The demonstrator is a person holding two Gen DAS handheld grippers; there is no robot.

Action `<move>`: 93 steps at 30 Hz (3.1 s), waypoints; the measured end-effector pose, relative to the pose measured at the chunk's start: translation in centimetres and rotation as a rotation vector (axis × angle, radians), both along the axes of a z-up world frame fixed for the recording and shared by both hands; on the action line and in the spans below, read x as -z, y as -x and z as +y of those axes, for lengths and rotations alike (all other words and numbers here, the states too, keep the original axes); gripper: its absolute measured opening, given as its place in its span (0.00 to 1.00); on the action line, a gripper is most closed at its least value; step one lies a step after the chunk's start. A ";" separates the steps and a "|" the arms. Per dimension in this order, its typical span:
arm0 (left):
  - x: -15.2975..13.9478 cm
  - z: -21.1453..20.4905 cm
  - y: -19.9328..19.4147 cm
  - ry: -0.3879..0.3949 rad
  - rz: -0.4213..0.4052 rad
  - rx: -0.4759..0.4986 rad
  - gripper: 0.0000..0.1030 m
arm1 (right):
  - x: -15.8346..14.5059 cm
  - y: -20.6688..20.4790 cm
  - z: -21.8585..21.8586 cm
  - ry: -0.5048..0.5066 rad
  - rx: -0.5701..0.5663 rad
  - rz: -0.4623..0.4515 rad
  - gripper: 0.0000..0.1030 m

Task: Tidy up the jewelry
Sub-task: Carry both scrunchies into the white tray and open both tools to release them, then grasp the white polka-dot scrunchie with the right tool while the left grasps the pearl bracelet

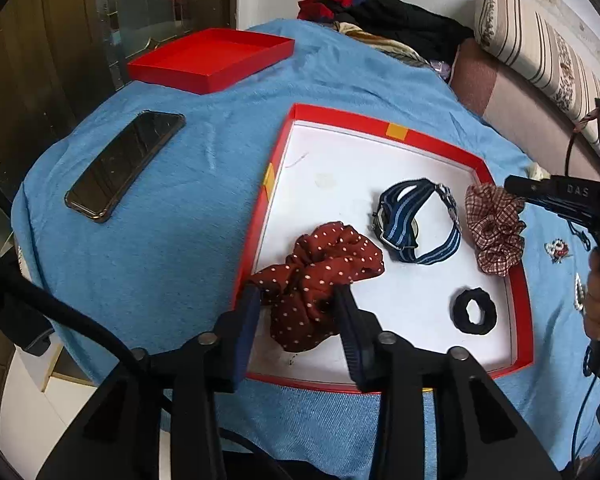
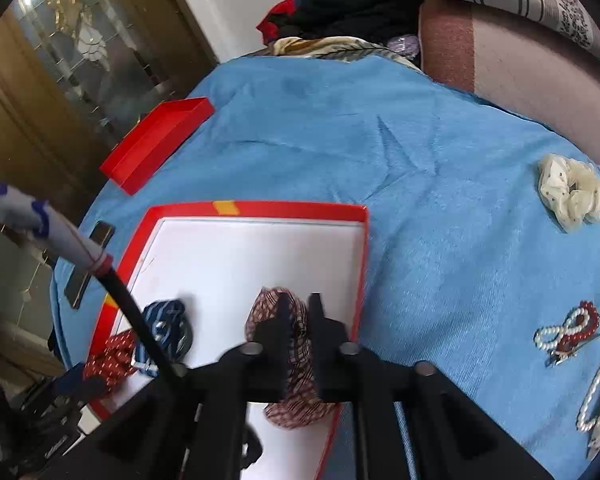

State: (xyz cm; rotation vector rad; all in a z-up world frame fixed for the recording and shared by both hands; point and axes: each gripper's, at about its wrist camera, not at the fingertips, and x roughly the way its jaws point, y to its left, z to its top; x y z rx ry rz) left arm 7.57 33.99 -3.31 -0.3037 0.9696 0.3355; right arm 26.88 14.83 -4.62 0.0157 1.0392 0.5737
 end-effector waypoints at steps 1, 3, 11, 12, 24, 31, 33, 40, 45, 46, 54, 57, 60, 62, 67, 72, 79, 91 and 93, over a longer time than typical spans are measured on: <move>-0.2 0.1 0.2 0.004 -0.005 -0.006 0.40 | -0.6 0.0 -0.2 -0.009 0.015 -0.018 0.47; -0.7 0.2 0.6 0.013 -0.022 -0.019 0.40 | -2.0 0.4 -0.6 -0.030 0.035 -0.073 0.59; -1.9 1.2 2.8 0.012 -0.065 -0.081 0.41 | -4.6 8.3 4.8 -0.036 -0.329 -0.145 0.50; -1.9 1.4 3.1 0.011 -0.065 -0.085 0.41 | -4.4 9.0 5.5 -0.031 -0.369 -0.142 0.48; -2.8 0.3 4.7 -0.039 -0.071 -0.081 0.48 | -2.3 9.9 -5.4 0.042 -0.139 -0.116 0.47; -3.7 -4.6 3.4 -0.047 -0.067 0.025 0.49 | -1.7 11.4 -20.1 0.096 0.124 -0.093 0.47; -3.9 -6.4 2.6 -0.046 -0.066 0.066 0.49 | -1.3 11.9 -24.9 0.116 0.219 -0.086 0.47; -3.9 -15.8 -1.0 -0.040 -0.040 0.277 0.50 | -0.3 12.5 -34.9 0.101 0.427 -0.047 0.48; -2.9 -22.2 -4.0 -0.019 -0.020 0.407 0.50 | 0.9 10.9 -36.7 0.054 0.470 -0.033 0.59; -2.6 -23.4 -4.8 -0.018 -0.013 0.431 0.50 | 1.2 10.7 -36.6 0.050 0.467 -0.032 0.59; -1.0 -30.0 -10.6 0.042 0.008 0.547 0.50 | 3.7 7.2 -36.3 0.025 0.470 -0.010 0.50; 0.2 -32.9 -13.3 0.048 0.036 0.592 0.50 | 4.3 6.6 -37.0 0.030 0.472 0.017 0.17; 1.5 -35.4 -15.5 0.060 0.063 0.628 0.50 | 3.6 7.3 -38.2 0.083 0.503 -0.025 0.17; 2.4 -37.0 -16.8 0.079 0.079 0.654 0.50 | 3.1 8.0 -39.3 0.110 0.522 -0.047 0.17; 4.6 -41.0 -19.6 0.080 0.125 0.717 0.50 | 2.9 9.0 -41.8 0.122 0.566 -0.052 0.17; 5.9 -42.9 -21.0 0.045 0.147 0.747 0.39 | 3.0 9.1 -43.0 0.005 0.571 -0.036 0.29; 5.7 -41.8 -21.7 0.023 0.157 0.698 0.09 | 3.5 7.7 -41.3 -0.059 0.557 -0.032 0.58; 3.4 -36.5 -16.2 0.102 0.113 0.659 0.09 | 4.9 6.8 -39.4 0.051 0.529 -0.007 0.13; 2.6 -35.6 -15.2 0.128 0.095 0.648 0.09 | 4.0 7.3 -39.2 0.058 0.527 -0.026 0.12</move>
